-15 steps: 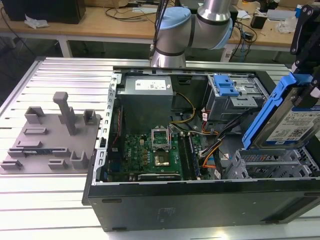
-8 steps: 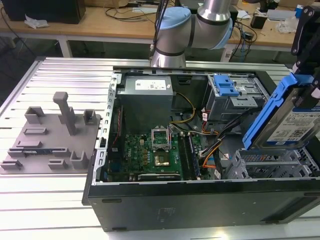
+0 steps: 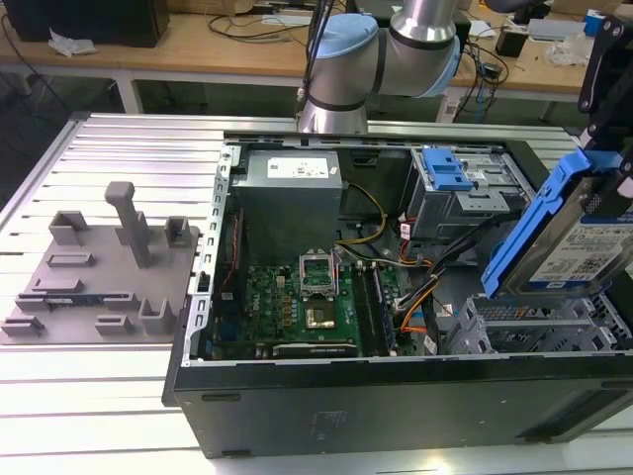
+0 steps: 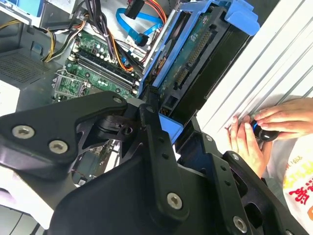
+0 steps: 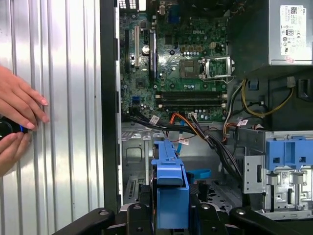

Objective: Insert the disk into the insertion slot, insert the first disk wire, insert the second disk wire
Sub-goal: 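Insert the disk into the insertion slot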

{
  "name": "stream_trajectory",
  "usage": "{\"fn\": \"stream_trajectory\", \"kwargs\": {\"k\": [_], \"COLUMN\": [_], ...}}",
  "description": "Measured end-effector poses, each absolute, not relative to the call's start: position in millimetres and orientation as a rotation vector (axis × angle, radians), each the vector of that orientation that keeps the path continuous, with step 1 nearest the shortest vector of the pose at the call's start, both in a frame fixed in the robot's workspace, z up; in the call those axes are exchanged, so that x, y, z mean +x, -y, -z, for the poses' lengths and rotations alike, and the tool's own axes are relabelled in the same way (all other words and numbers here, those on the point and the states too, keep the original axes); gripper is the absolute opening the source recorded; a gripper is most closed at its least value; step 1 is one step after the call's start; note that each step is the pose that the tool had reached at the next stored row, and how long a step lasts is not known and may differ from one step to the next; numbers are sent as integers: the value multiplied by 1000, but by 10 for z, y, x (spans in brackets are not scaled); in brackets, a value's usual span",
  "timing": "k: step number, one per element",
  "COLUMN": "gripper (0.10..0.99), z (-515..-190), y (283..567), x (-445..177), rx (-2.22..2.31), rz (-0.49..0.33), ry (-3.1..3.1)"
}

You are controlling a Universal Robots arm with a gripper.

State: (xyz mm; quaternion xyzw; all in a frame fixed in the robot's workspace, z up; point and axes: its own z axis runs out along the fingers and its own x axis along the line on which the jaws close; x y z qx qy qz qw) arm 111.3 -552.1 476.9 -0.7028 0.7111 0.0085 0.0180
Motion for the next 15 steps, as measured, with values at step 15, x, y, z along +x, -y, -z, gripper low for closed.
{"fn": "stream_trajectory", "kwargs": {"k": [15], "gripper": [369], "z": [-4709], "y": [5522], "x": [1130], "rx": [-2185], "rz": [-31], "ry": [-2211]}}
